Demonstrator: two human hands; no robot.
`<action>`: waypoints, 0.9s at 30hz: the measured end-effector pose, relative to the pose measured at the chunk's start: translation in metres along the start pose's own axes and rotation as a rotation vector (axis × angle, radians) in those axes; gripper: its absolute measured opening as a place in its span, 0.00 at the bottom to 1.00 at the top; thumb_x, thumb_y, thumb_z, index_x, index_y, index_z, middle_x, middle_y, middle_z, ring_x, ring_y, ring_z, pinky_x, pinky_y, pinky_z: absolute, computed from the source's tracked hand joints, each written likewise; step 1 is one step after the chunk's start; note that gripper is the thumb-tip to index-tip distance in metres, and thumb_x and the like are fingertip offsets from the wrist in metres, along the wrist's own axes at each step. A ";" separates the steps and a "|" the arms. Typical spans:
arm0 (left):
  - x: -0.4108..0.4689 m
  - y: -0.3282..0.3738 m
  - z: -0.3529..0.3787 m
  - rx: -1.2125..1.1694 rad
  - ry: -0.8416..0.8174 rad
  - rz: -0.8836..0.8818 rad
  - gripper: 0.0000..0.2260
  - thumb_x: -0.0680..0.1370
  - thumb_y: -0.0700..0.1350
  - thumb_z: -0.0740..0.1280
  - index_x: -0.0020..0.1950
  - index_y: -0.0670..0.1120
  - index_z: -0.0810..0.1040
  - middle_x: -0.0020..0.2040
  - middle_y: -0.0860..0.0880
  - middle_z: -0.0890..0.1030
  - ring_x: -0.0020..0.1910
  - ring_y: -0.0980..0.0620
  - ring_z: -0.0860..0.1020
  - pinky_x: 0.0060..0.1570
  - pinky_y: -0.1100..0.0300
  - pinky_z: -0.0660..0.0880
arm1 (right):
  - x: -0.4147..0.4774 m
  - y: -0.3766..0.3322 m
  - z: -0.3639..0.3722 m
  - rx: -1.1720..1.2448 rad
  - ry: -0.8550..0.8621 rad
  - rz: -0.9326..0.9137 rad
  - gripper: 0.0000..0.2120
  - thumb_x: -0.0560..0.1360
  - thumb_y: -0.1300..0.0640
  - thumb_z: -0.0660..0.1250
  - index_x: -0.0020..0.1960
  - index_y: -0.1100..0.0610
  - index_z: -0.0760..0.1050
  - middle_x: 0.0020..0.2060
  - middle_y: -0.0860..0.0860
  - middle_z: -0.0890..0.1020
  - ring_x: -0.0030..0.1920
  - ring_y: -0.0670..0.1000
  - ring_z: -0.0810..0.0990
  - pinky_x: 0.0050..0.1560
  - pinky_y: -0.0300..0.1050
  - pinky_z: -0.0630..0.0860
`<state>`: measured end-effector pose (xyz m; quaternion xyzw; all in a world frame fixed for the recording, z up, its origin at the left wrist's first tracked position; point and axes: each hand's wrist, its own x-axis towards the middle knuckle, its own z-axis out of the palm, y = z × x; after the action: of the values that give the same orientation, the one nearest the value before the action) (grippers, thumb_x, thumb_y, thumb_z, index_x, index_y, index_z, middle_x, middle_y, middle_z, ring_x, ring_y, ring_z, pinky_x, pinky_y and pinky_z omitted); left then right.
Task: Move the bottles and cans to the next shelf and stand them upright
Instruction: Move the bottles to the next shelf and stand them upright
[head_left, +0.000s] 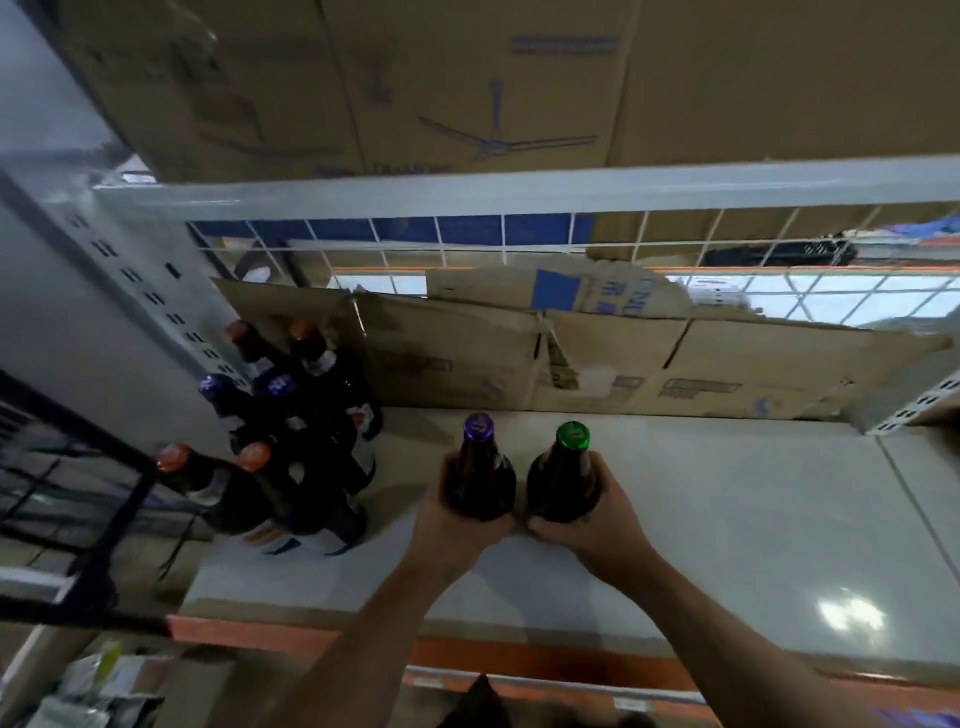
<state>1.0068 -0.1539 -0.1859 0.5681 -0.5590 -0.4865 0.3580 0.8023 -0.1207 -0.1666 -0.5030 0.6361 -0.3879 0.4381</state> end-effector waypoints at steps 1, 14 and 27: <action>-0.002 -0.005 0.000 -0.030 -0.025 0.009 0.29 0.67 0.31 0.80 0.65 0.38 0.74 0.53 0.47 0.83 0.50 0.60 0.83 0.47 0.68 0.79 | -0.001 0.001 0.002 -0.004 0.006 -0.004 0.34 0.60 0.55 0.85 0.60 0.42 0.73 0.53 0.42 0.83 0.54 0.38 0.81 0.53 0.41 0.78; 0.018 -0.024 -0.009 -0.234 -0.047 -0.084 0.19 0.81 0.29 0.65 0.72 0.34 0.71 0.61 0.35 0.80 0.65 0.31 0.76 0.58 0.47 0.82 | 0.010 -0.002 0.007 -0.059 0.006 0.032 0.31 0.67 0.52 0.83 0.61 0.38 0.68 0.54 0.36 0.77 0.56 0.40 0.77 0.49 0.28 0.73; 0.099 0.017 -0.026 0.006 -0.044 -0.050 0.36 0.69 0.35 0.80 0.74 0.44 0.71 0.65 0.48 0.80 0.63 0.51 0.79 0.51 0.72 0.76 | 0.095 -0.032 0.019 -0.113 0.010 0.008 0.33 0.65 0.57 0.84 0.65 0.51 0.73 0.54 0.41 0.81 0.55 0.44 0.79 0.58 0.40 0.75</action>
<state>1.0171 -0.2564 -0.1777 0.5720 -0.5537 -0.5062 0.3316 0.8191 -0.2212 -0.1583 -0.5223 0.6611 -0.3522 0.4075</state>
